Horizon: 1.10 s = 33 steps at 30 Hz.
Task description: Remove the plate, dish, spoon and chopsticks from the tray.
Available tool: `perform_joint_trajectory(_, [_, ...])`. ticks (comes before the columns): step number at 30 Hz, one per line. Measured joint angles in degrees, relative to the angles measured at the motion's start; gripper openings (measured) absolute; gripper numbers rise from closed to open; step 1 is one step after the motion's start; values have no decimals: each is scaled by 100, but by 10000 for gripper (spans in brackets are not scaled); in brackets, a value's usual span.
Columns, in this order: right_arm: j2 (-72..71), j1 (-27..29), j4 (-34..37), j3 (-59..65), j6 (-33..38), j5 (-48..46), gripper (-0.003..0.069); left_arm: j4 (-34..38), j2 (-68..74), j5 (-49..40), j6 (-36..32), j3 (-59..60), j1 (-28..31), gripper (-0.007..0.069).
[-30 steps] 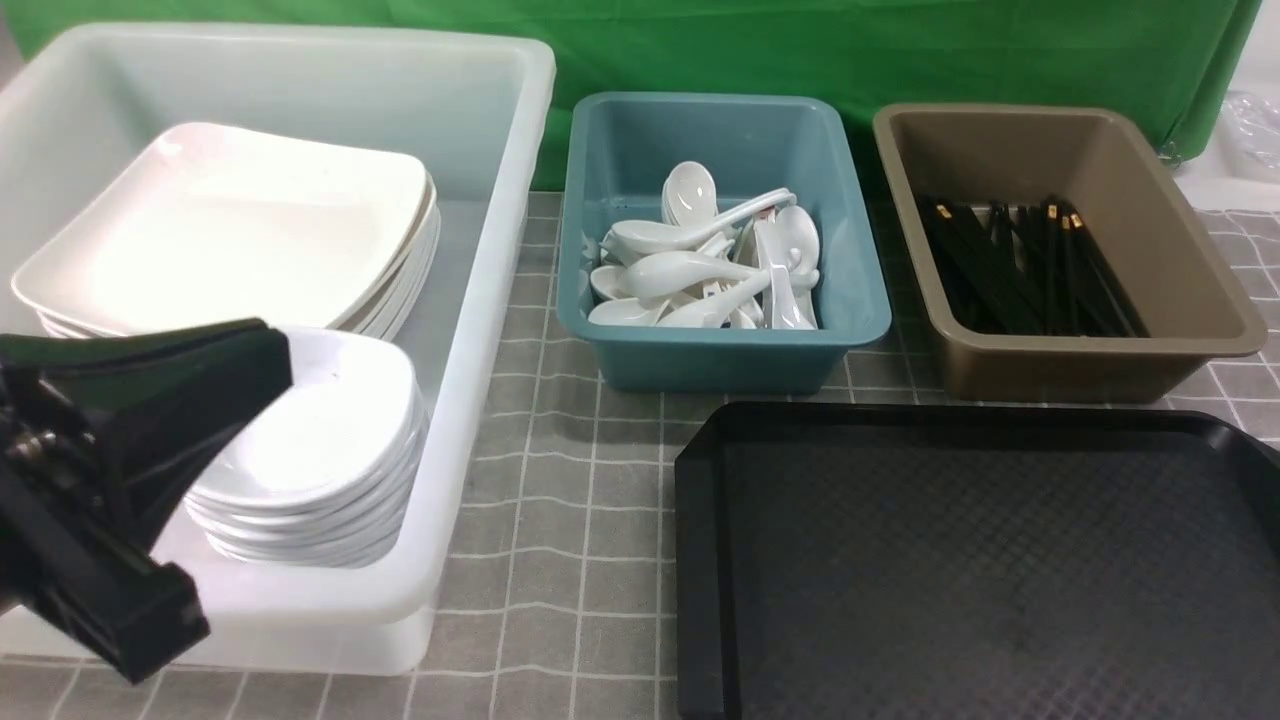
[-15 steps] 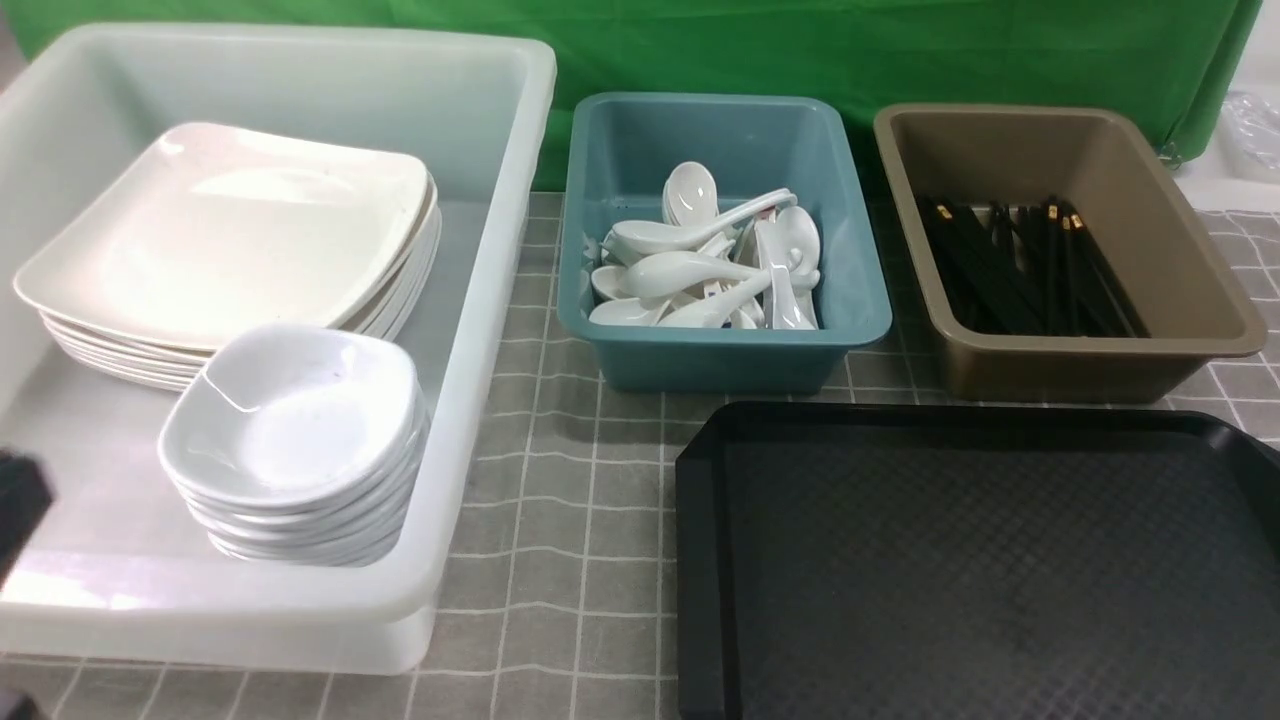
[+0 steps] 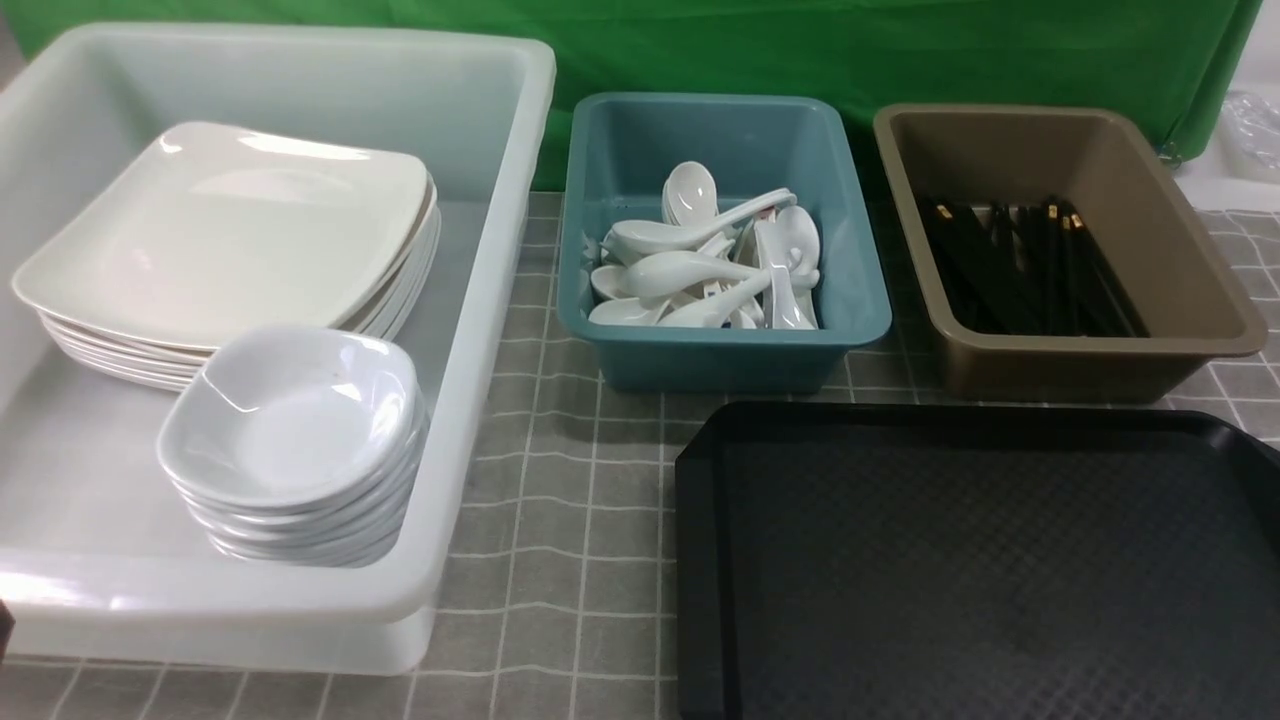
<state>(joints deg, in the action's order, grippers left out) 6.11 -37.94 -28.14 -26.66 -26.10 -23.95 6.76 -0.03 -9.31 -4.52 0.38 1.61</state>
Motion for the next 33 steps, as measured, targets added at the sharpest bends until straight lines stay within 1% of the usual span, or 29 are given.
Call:
perform_joint_trajectory(7, [-4,0,0,0,0,5,234,-188,0,-4,0,0,0,5])
perform_joint_trajectory(33, [-4,0,56,0,5,45,235,-215,0,-4,-99,0,0,5])
